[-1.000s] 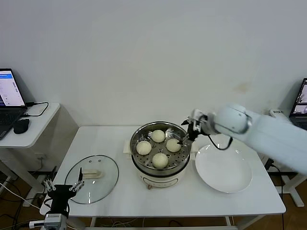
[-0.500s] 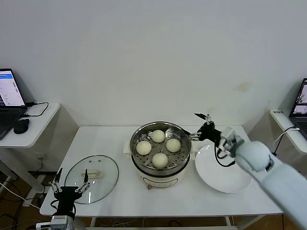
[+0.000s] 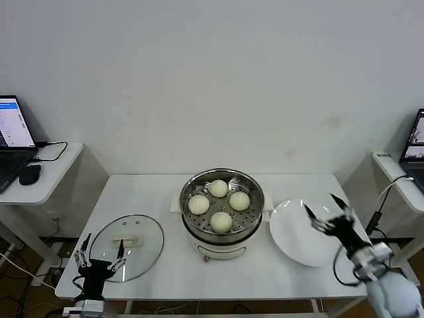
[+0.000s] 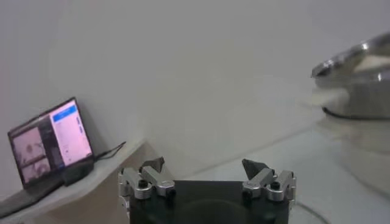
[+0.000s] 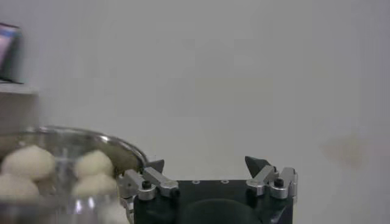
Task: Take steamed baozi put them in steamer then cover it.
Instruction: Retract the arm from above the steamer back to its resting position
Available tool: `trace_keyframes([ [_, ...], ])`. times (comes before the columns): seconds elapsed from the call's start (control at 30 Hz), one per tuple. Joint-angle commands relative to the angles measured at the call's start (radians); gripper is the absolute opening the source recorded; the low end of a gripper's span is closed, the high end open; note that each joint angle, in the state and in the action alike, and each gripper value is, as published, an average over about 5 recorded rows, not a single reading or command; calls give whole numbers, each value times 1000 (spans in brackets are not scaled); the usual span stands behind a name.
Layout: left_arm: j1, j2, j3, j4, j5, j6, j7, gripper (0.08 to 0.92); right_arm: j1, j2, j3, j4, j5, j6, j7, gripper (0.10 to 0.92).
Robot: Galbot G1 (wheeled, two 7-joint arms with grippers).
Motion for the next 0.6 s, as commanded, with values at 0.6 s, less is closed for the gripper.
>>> trace_keyframes([
  [0.6,-183,169,20,338,909,-56,115,823,-212,256,209,-42,-94,86,34,823],
])
